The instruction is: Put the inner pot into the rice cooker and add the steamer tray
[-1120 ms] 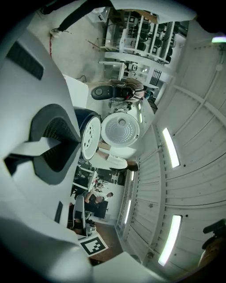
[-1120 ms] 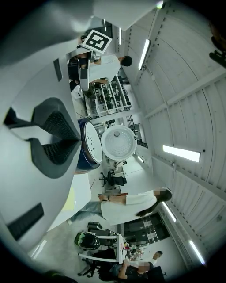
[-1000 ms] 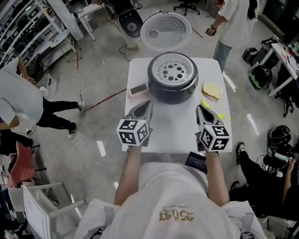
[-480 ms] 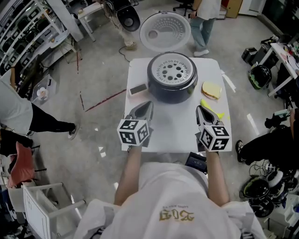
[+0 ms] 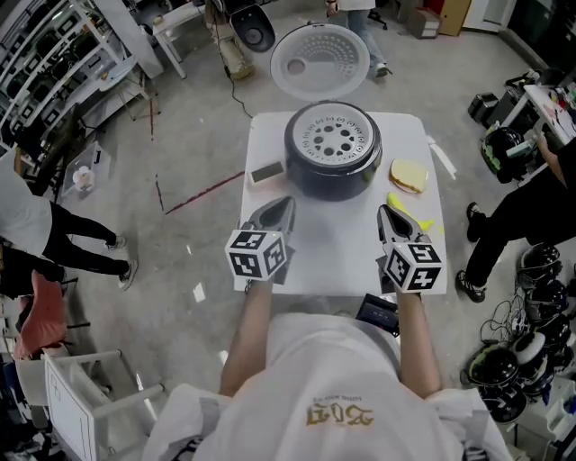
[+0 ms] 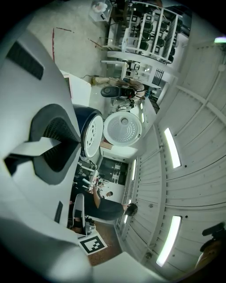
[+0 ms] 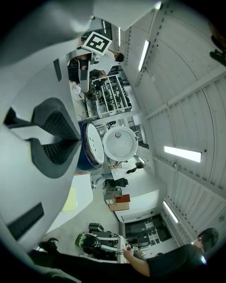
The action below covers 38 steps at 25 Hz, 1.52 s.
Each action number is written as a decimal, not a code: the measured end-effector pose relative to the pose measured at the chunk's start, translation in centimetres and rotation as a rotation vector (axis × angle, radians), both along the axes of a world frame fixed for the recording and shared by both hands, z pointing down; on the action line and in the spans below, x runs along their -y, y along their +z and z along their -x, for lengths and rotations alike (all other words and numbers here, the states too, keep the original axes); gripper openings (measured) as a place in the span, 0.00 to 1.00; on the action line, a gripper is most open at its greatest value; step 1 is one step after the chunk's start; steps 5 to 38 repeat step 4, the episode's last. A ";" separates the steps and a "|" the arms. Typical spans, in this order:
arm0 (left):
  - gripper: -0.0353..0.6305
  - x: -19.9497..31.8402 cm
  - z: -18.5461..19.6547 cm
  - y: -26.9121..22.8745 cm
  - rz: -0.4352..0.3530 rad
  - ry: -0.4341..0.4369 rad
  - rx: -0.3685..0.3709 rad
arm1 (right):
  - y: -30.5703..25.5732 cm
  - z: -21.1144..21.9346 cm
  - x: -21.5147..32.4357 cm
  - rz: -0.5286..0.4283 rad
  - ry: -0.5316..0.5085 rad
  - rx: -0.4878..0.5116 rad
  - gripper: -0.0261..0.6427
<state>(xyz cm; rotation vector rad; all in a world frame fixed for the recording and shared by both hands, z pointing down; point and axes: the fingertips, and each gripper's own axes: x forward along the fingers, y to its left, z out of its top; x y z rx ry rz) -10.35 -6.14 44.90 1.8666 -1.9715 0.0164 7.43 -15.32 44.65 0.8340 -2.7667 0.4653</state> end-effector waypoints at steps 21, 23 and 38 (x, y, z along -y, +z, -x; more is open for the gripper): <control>0.07 0.4 -0.6 1.2 0.026 0.004 -0.017 | 1.0 -0.4 0.3 0.021 -0.006 -0.005 0.05; 0.07 0.4 -0.6 1.2 0.026 0.004 -0.017 | 1.0 -0.4 0.3 0.021 -0.006 -0.005 0.05; 0.07 0.4 -0.6 1.2 0.026 0.004 -0.017 | 1.0 -0.4 0.3 0.021 -0.006 -0.005 0.05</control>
